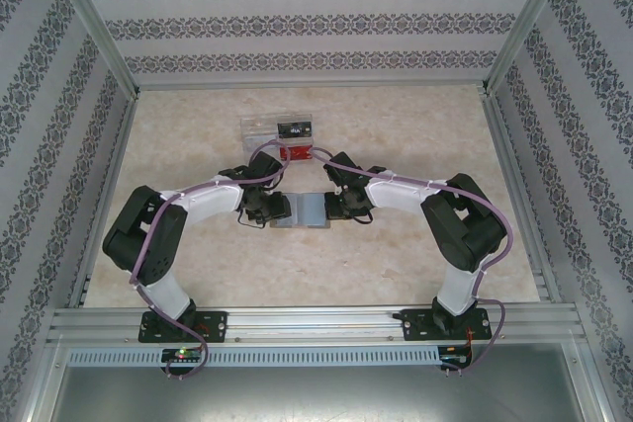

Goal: Take the credit cards out of the card holder

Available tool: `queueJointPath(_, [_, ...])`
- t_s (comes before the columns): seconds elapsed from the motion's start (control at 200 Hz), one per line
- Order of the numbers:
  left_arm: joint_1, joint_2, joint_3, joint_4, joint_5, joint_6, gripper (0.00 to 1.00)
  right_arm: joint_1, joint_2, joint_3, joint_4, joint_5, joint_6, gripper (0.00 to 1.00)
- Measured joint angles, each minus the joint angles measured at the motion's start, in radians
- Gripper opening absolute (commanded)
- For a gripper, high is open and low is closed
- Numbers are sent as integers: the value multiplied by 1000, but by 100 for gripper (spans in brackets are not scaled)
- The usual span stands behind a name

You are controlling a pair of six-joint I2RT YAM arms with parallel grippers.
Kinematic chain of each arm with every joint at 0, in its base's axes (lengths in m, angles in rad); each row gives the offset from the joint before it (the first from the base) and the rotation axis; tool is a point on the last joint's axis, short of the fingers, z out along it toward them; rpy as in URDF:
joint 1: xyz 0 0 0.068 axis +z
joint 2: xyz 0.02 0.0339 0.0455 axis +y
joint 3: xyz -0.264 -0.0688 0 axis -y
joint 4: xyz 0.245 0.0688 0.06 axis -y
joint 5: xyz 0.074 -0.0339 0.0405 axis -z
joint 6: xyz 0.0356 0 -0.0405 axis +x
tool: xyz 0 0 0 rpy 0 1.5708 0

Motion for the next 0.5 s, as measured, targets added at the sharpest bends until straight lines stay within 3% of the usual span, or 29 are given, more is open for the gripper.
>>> queueJointPath(0.5, [-5, 28, 39, 34, 129, 17, 49, 0, 9, 15, -16, 0, 0, 0])
